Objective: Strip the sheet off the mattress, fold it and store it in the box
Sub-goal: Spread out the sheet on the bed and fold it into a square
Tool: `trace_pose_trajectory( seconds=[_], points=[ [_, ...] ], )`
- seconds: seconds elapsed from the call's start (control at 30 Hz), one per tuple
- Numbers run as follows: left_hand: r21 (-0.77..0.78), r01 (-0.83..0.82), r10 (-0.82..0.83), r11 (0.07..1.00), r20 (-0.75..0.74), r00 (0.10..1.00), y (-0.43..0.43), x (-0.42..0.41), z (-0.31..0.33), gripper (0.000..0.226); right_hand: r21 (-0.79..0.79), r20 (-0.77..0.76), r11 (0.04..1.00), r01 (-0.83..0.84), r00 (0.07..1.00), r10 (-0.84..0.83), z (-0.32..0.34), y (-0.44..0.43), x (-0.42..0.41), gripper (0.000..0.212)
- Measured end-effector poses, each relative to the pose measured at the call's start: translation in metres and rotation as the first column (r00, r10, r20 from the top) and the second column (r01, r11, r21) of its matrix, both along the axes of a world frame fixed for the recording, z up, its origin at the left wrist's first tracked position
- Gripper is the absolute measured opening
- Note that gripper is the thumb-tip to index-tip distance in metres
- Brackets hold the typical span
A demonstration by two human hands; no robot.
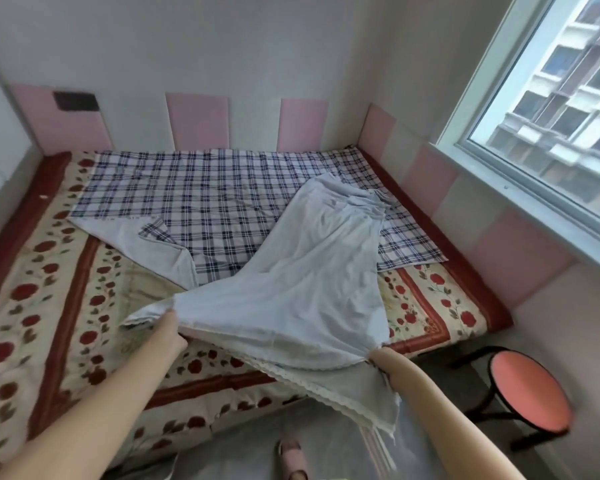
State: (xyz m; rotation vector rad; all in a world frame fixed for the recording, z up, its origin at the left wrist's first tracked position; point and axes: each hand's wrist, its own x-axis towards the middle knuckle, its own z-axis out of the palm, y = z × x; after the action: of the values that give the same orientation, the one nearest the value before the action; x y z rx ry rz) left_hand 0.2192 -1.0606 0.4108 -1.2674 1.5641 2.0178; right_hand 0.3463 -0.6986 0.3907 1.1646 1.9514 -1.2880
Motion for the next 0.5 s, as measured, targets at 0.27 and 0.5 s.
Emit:
trace_pose_trajectory(
  seconds=[0.27,0.5],
  points=[
    [0.010,-0.025,0.025,1.000,-0.030,0.999,-0.025,-0.020,-0.013,0.039,-0.107,-0.302,0.974,0.198,0.927,-0.222,0.032,-0.029,-0.013,0.031],
    [0.199,-0.126,0.217,0.972,-0.545,0.810,-0.046,-0.096,0.115,0.039,-0.107,-0.818,0.994,0.000,0.568,-0.088,0.161,-0.046,-0.063,0.011]
  ],
)
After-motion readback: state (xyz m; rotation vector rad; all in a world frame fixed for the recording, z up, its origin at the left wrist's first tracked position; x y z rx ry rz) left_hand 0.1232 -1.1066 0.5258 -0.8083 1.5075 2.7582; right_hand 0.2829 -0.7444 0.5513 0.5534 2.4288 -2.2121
